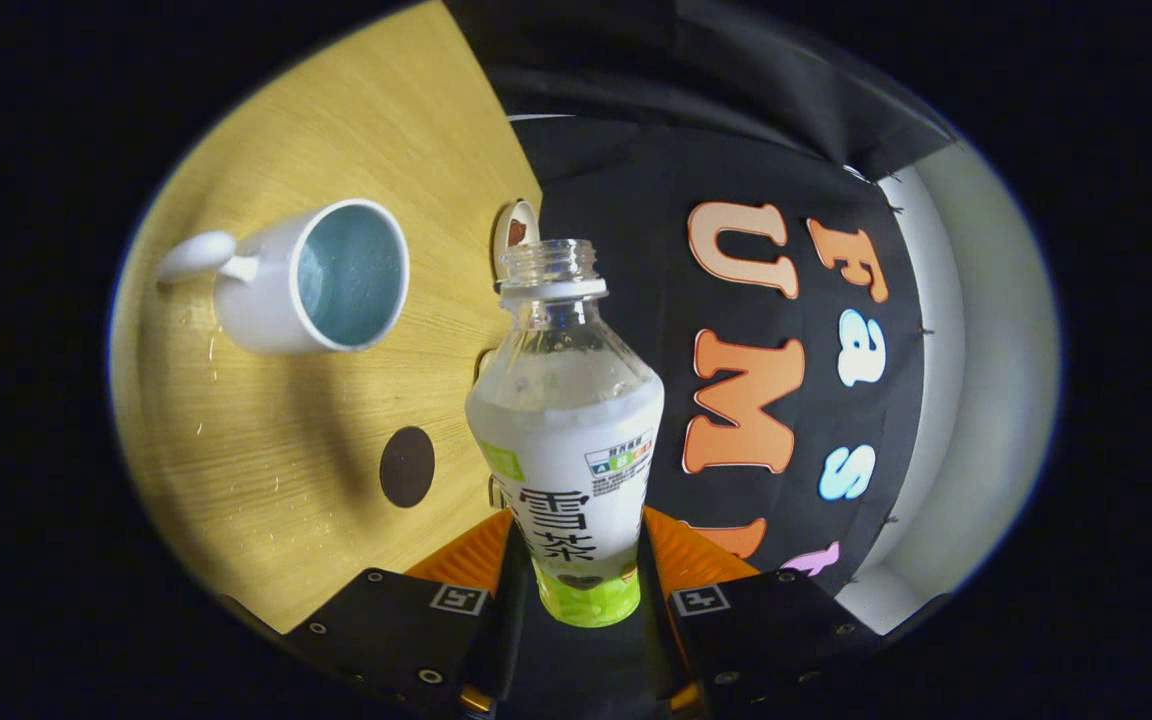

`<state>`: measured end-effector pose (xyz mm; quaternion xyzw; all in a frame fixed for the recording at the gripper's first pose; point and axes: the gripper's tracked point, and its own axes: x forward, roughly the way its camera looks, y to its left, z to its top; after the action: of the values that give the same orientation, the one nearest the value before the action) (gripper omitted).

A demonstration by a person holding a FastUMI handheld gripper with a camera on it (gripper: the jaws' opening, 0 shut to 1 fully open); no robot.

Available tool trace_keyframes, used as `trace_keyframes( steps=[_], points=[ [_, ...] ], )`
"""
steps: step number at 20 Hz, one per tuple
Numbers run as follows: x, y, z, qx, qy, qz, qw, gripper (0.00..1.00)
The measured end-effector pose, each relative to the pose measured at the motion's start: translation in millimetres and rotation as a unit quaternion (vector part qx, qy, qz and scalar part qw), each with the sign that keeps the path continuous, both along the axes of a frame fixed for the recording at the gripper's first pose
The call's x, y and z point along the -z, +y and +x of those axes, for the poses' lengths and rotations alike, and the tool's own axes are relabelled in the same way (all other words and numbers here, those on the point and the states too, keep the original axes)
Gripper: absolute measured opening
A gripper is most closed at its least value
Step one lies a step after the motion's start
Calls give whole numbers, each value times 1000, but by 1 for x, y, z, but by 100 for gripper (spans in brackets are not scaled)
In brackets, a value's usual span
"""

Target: Take the bottle from table, then pour the juice into the cup, finally place the bottle on the coaster

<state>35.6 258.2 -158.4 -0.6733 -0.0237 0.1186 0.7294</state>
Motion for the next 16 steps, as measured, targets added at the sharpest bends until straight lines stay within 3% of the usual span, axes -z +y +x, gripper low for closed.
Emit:
trace_keyframes(
  steps=[4, 8, 13, 16],
  points=[
    [11, -12, 11, 34, 56, 137, 988, 53],
    [16, -25, 21, 61, 80, 255, 962, 53],
    [27, -37, 44, 91, 130, 381, 911, 53],
    [44, -33, 58, 106, 184, 472, 856, 53]
  ],
)
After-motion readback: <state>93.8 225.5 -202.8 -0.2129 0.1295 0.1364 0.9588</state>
